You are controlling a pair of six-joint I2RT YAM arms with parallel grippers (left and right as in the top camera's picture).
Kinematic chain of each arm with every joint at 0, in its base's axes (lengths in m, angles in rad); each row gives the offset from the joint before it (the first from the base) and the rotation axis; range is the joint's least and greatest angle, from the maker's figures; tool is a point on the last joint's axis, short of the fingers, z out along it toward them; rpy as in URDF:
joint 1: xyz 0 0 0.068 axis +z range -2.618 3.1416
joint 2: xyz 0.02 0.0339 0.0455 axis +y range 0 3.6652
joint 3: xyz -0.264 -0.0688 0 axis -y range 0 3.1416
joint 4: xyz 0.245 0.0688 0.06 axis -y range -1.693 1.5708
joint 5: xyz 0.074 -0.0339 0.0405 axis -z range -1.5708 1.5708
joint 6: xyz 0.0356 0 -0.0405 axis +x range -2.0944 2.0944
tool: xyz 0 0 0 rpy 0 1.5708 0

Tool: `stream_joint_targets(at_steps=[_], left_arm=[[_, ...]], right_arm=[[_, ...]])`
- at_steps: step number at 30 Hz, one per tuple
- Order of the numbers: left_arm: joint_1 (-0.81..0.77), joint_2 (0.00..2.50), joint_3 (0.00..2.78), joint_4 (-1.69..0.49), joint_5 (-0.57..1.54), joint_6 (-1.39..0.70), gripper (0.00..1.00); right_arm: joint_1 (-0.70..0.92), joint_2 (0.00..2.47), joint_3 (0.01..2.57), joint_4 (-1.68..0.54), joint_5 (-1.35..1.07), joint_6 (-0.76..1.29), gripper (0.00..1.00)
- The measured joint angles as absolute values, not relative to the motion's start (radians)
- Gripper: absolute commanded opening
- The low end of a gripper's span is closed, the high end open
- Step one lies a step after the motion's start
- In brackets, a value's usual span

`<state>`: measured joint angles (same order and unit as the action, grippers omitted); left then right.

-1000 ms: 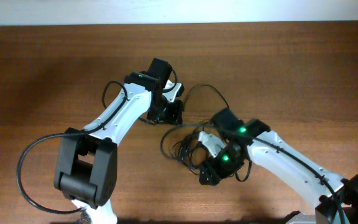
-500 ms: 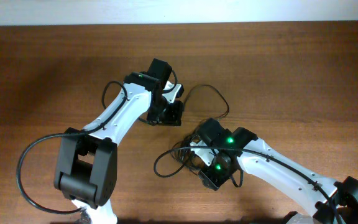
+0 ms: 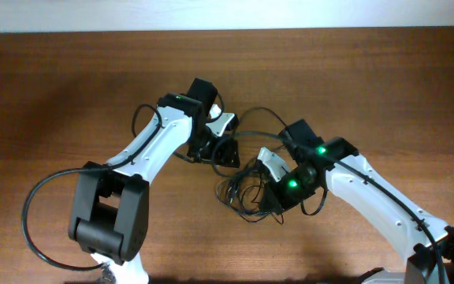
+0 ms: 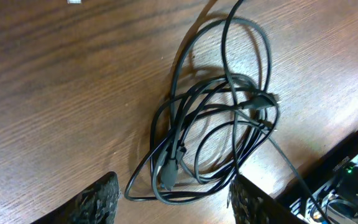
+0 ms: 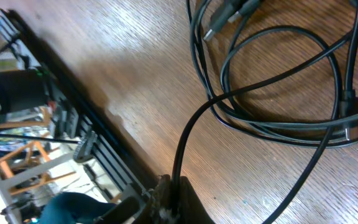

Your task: Untangle cables

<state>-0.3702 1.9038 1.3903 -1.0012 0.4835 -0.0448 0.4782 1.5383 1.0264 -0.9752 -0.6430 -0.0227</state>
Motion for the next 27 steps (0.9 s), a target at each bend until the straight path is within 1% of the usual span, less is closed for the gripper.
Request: stream_joint_targets(at_steps=[4, 8, 10, 13, 14, 15, 18, 21, 27], left_arm=[[-0.39, 1.904, 1.341, -0.946, 0.483, -0.044, 0.62], [-0.432, 1.907, 1.243, -0.828, 0.479, -0.066, 0.59], [-0.445, 1.908, 1.203, -0.747, 0.478, -0.075, 0.44], [-0.455, 1.908, 1.145, -0.647, 0.455, -0.112, 0.18], [-0.455, 1.908, 1.126, -0.616, 0.432, -0.141, 0.04], [-0.455, 1.908, 1.106, -0.593, 0.416, -0.163, 0.0], [-0.455, 1.898, 1.081, -0.544, 0.411, -0.201, 0.0], [-0.455, 1.896, 1.077, -0.537, 0.411, -0.207, 0.0], [-0.455, 1.896, 1.077, -0.534, 0.41, -0.211, 0.02]], right_arm=[[0.441, 1.538, 1.026, -0.975, -0.683, -0.023, 0.04], [0.399, 1.538, 1.026, -0.976, -0.75, -0.032, 0.04], [0.397, 1.538, 1.027, -0.971, -0.768, -0.036, 0.04], [0.393, 1.539, 1.027, -0.976, -0.841, -0.088, 0.04], [0.387, 1.538, 1.027, -0.976, -0.912, -0.123, 0.04], [0.363, 1.538, 1.028, -0.978, -0.994, -0.161, 0.04], [0.265, 1.538, 1.05, -0.979, -1.14, -0.201, 0.04], [0.17, 1.506, 1.091, -0.98, -1.215, -0.215, 0.04], [0.028, 1.259, 1.293, -0.979, -1.256, -0.22, 0.04]])
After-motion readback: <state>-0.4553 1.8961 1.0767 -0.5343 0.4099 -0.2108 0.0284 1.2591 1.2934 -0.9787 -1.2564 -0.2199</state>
